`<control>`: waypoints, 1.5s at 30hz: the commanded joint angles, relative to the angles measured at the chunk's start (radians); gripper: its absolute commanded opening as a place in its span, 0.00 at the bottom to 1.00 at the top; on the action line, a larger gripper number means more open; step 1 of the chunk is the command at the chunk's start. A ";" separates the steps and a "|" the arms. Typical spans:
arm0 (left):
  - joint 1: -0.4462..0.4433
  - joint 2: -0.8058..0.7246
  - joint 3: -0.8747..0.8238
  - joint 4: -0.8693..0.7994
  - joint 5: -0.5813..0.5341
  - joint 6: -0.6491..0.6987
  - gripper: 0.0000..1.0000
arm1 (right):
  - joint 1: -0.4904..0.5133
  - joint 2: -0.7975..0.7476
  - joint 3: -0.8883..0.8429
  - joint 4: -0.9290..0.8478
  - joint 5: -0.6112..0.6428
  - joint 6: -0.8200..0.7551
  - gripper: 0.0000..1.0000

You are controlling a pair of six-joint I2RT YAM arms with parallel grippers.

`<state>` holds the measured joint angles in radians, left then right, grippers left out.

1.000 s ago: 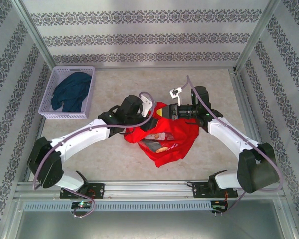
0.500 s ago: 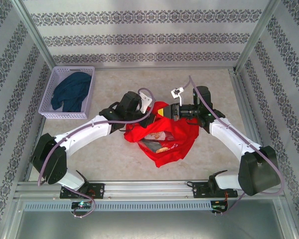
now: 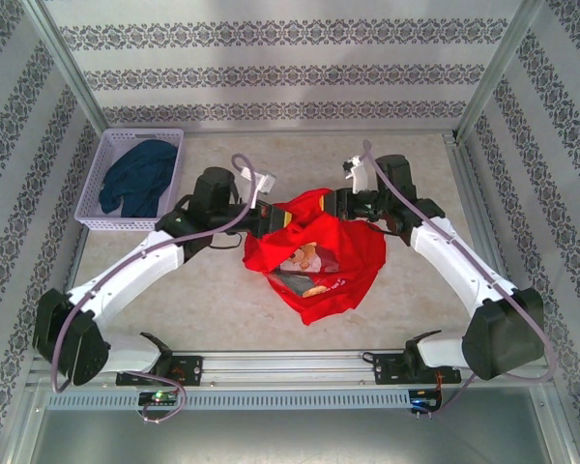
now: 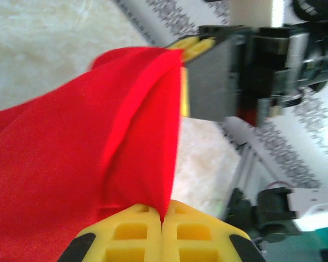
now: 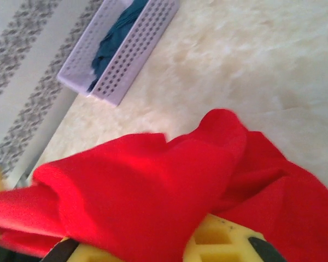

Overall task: Fold the inside-out t-shirt
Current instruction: Adjust the T-shirt at the center of the table.

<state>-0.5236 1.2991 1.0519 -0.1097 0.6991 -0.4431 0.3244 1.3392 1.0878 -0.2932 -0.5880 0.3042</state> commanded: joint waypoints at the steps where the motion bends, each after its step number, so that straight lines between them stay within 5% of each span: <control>1: 0.043 -0.028 -0.044 0.167 0.126 -0.211 0.00 | 0.027 0.009 0.064 -0.137 0.253 -0.073 0.28; 11: 0.073 -0.028 -0.049 0.202 0.080 -0.385 0.00 | 0.208 -0.262 -0.111 -0.105 0.366 -0.246 0.47; 23: 0.073 -0.052 -0.045 0.186 0.060 -0.389 0.00 | 0.314 -0.162 -0.289 0.228 0.396 0.161 0.65; 28: 0.074 -0.074 -0.050 0.165 0.071 -0.360 0.00 | 0.294 -0.082 -0.279 0.323 0.433 0.166 0.58; 34: 0.110 -0.118 -0.102 0.258 0.086 -0.426 0.00 | 0.173 -0.029 -0.289 0.463 0.202 0.228 0.00; 37: 0.160 -0.131 -0.159 0.424 0.117 -0.604 0.00 | 0.135 -0.069 -0.284 0.339 0.256 0.126 0.00; 41: 0.171 -0.132 -0.195 0.565 0.121 -0.781 0.00 | 0.148 -0.101 -0.224 0.080 0.495 -0.055 0.00; 45: 0.170 -0.142 -0.188 0.496 0.101 -0.759 0.00 | 0.186 -0.161 -0.206 0.008 0.543 -0.147 0.30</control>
<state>-0.3645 1.1885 0.8459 0.2848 0.7967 -1.1412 0.4961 1.2289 0.8574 -0.1368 -0.1677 0.2874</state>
